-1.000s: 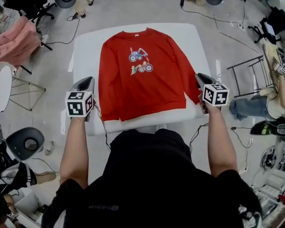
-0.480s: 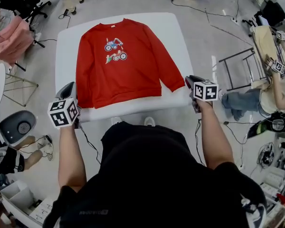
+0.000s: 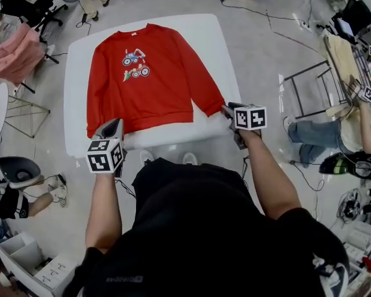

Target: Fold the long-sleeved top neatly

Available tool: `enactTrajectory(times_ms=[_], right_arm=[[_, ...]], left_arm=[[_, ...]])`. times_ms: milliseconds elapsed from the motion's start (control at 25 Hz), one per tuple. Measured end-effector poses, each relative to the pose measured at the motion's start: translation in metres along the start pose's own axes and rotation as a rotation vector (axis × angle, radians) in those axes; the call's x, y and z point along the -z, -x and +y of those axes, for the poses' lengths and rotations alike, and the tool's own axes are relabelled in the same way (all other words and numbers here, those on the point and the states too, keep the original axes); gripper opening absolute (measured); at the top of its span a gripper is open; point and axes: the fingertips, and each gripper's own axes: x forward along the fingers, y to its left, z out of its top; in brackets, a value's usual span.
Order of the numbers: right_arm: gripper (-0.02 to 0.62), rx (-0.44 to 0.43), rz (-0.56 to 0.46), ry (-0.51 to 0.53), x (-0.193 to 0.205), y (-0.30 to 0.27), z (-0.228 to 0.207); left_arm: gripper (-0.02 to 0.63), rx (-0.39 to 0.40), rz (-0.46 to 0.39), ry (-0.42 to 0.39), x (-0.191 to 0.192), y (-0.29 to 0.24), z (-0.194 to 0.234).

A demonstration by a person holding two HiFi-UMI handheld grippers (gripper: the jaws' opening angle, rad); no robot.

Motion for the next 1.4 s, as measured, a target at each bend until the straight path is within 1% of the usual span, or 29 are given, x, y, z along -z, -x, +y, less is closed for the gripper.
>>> enactTrajectory(times_ms=[120,240,320,400,480,560,600,680,760,840,920,1040,1120,1200,1280,1400], right_arm=[[0.161,-0.024,-0.002,-0.035,0.003,-0.007,0.004],[0.154,0.011,0.009,-0.028,0.008,-0.01,0.001],[0.12,0.04,0.013,-0.004,0.008,-0.009,-0.003],[0.072,0.068,0.021,0.032,0.008,-0.009,-0.007],[0.054,0.072,0.031,0.061,0.009,-0.011,-0.01],[0.037,0.046,0.024,0.033,0.009,-0.011,-0.013],[0.034,0.035,0.01,0.006,0.006,-0.009,-0.017],[0.03,0.04,-0.037,-0.033,-0.008,0.0,-0.03],[0.03,0.059,-0.095,-0.045,-0.035,0.014,-0.049],[0.029,0.087,-0.156,-0.029,-0.074,0.031,-0.071],[0.029,0.132,-0.205,0.015,-0.119,0.049,-0.094],[0.029,0.217,-0.251,0.11,-0.191,0.074,-0.125],[0.029,0.258,-0.262,0.156,-0.233,0.087,-0.139],[0.029,0.286,-0.25,0.181,-0.266,0.094,-0.148],[0.029,0.305,-0.225,0.204,-0.289,0.098,-0.153],[0.029,0.309,-0.191,0.248,-0.31,0.1,-0.153]], left_arm=[[0.008,0.018,0.026,-0.025,0.009,-0.007,-0.019],[0.008,0.032,0.051,-0.057,0.016,-0.012,-0.035],[0.008,0.04,0.054,-0.069,0.016,-0.013,-0.044],[0.008,0.044,0.054,-0.079,0.014,-0.015,-0.048],[0.008,0.042,0.053,-0.088,0.012,-0.017,-0.049],[0.008,0.039,0.046,-0.088,0.008,-0.017,-0.047],[0.008,0.036,0.042,-0.087,0.006,-0.017,-0.046],[0.008,0.032,0.038,-0.09,0.001,-0.015,-0.043],[0.009,0.026,0.034,-0.091,-0.003,-0.013,-0.039],[0.008,0.018,0.028,-0.084,-0.005,-0.013,-0.033],[0.008,0.013,0.024,-0.078,-0.006,-0.012,-0.03],[0.008,0.014,0.021,-0.086,-0.009,-0.013,-0.028],[0.008,0.015,0.019,-0.087,-0.01,-0.014,-0.026],[0.008,0.014,0.016,-0.086,-0.011,-0.012,-0.024],[0.008,0.01,0.014,-0.081,-0.013,-0.01,-0.023],[0.009,0.003,0.01,-0.065,-0.014,-0.006,-0.02]])
